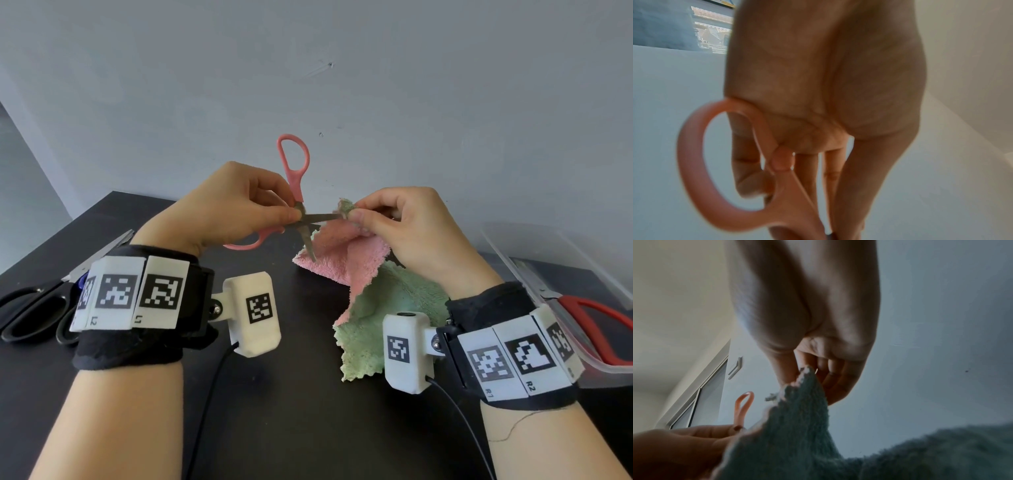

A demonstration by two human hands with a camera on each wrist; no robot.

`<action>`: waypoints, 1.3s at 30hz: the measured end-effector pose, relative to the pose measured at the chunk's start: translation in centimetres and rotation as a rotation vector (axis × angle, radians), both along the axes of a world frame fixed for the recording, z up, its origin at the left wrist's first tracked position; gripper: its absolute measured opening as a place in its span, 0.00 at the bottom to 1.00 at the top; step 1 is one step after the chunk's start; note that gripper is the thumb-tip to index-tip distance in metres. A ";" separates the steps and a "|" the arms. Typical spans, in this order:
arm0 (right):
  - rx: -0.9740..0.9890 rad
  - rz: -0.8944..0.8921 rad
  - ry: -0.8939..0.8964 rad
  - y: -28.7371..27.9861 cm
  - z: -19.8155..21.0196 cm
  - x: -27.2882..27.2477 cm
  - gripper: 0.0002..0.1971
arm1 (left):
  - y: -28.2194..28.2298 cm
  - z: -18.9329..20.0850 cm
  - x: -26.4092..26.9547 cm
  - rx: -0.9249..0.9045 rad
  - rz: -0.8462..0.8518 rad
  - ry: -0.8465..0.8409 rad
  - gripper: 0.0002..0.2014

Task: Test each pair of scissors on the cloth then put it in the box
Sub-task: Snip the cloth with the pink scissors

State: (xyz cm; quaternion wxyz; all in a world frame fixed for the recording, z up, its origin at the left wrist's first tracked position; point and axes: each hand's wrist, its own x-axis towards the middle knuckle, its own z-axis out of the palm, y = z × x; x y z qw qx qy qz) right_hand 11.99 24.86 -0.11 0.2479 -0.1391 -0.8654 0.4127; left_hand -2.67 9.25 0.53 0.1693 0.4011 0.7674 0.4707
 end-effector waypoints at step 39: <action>-0.536 -0.142 -0.071 -6.3 -1.7 5.4 0.02 | -8.4 -2.9 6.5 0.231 -0.047 0.197 0.16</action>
